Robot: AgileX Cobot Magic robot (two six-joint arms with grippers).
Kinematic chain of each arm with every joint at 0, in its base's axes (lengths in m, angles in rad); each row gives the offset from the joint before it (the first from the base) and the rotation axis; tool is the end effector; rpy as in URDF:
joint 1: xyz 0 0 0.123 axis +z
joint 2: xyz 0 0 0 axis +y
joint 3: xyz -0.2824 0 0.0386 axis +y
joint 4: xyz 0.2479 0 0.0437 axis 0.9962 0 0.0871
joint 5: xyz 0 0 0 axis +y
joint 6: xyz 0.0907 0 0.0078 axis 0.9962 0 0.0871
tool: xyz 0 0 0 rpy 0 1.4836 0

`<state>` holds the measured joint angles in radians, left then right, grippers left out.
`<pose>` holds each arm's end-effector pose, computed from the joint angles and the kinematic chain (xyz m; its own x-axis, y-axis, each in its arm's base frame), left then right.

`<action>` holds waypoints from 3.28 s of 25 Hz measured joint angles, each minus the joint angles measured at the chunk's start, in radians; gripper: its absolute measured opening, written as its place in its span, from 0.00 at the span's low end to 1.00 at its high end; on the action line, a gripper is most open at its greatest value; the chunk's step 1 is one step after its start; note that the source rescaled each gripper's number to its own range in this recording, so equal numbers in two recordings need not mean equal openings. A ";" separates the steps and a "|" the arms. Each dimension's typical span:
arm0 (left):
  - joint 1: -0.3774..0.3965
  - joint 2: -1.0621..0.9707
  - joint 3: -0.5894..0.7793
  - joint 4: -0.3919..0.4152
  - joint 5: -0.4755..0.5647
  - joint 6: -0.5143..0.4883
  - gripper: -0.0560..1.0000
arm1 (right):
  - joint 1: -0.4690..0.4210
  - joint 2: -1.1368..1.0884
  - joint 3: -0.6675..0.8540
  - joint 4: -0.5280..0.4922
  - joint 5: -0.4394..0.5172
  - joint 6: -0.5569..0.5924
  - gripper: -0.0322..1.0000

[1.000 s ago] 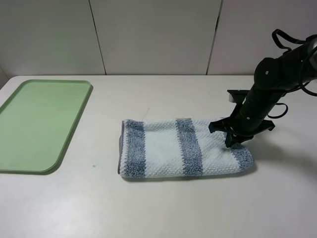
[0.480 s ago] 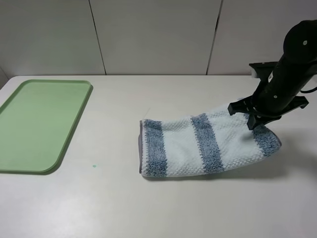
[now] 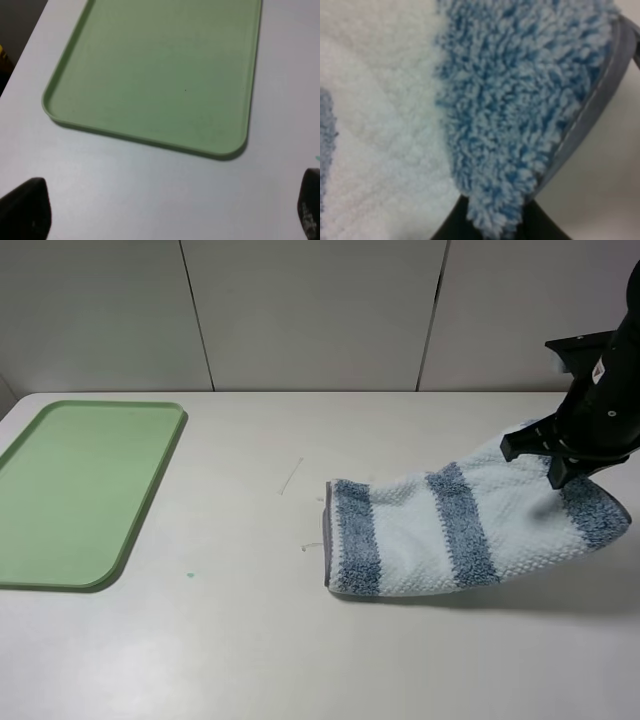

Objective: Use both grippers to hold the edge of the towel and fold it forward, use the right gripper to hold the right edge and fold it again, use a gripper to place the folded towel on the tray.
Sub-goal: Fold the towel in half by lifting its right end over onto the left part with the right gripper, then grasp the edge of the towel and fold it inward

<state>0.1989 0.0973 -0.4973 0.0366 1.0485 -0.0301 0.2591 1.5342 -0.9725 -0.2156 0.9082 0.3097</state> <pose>0.0102 0.0050 0.2771 -0.5189 -0.1167 -0.8469 -0.2300 0.9732 0.0069 0.2736 0.0566 0.2236 -0.9714 -0.0791 -0.2240 -0.0511 0.9904 -0.1281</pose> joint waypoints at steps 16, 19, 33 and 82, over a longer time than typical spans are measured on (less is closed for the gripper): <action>0.000 0.000 0.000 0.000 0.000 -0.001 0.99 | 0.000 -0.007 -0.095 0.098 0.110 -0.012 0.08; 0.000 0.000 0.000 0.000 0.000 -0.001 0.99 | 0.021 -0.007 -0.095 0.129 0.104 -0.026 0.08; 0.000 0.000 0.000 0.000 0.000 -0.001 0.99 | 0.246 0.018 -0.096 0.132 0.023 0.083 0.08; 0.000 0.000 0.000 0.000 0.000 -0.001 0.99 | 0.348 -0.439 -0.016 0.308 0.298 -0.140 1.00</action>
<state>0.1989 0.0973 -0.4973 0.0366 1.0485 -0.0309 0.6073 1.0951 -0.9883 0.0926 1.2063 0.1692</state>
